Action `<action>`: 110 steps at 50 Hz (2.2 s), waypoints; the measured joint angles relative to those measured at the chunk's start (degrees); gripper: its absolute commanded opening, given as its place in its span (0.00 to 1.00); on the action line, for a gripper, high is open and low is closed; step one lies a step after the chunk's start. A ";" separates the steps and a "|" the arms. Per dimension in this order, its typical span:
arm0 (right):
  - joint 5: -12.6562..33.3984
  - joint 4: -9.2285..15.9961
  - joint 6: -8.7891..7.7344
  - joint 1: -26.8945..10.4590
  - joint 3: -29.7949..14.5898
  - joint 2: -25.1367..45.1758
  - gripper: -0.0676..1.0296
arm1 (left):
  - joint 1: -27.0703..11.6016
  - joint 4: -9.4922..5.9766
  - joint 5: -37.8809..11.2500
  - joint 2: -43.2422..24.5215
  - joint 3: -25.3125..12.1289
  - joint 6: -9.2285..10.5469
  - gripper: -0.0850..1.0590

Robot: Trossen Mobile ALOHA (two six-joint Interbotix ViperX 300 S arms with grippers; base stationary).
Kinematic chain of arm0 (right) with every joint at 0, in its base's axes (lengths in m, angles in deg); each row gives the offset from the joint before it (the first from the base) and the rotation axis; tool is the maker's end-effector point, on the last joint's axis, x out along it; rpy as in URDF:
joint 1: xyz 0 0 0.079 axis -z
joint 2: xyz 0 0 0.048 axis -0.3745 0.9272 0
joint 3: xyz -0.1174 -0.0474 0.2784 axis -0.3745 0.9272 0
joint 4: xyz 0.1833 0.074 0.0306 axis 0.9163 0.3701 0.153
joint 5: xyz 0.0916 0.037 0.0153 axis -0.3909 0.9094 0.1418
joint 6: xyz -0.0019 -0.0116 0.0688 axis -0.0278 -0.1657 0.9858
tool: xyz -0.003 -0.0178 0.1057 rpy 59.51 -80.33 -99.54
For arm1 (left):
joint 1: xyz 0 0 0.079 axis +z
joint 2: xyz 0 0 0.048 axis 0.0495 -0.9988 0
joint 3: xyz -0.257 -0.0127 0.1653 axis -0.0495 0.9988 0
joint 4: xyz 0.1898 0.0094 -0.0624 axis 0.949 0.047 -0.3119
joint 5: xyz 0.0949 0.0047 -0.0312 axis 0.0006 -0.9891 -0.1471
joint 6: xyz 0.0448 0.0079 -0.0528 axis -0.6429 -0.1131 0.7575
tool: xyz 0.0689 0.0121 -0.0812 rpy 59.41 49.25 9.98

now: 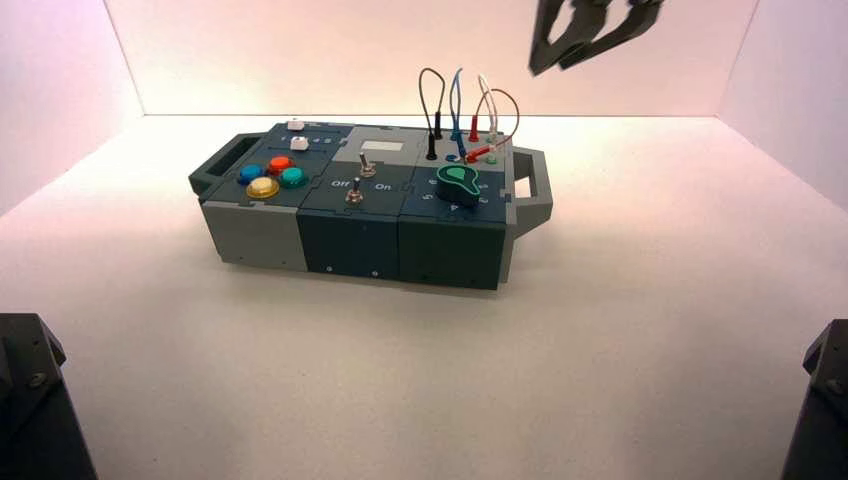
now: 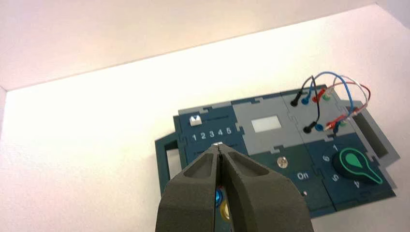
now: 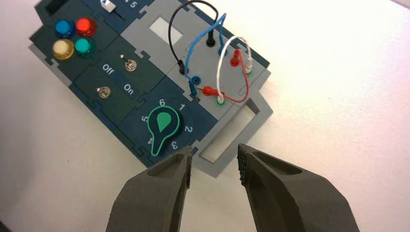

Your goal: Insert the blue wire.

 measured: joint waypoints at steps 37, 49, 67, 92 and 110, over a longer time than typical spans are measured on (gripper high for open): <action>-10.46 -1.23 0.00 -3.52 -4.92 17.05 0.53 | -0.09 0.09 3.87 -3.25 1.41 -4.04 0.05; -11.25 -1.41 0.00 -3.60 -6.68 20.13 0.53 | -0.09 0.09 4.92 -3.60 1.41 -4.04 0.05; -9.58 -1.67 -0.09 -3.60 -10.20 23.64 0.53 | -0.09 0.09 1.58 -4.31 -0.09 -4.13 0.05; -4.83 -2.72 -0.09 -3.60 -14.50 26.98 0.50 | -0.35 0.00 -2.11 -4.48 -1.67 -4.13 0.05; -3.96 -2.81 0.00 -3.60 -14.85 27.77 0.23 | -4.04 -2.37 -5.80 -4.48 -2.55 -4.13 0.05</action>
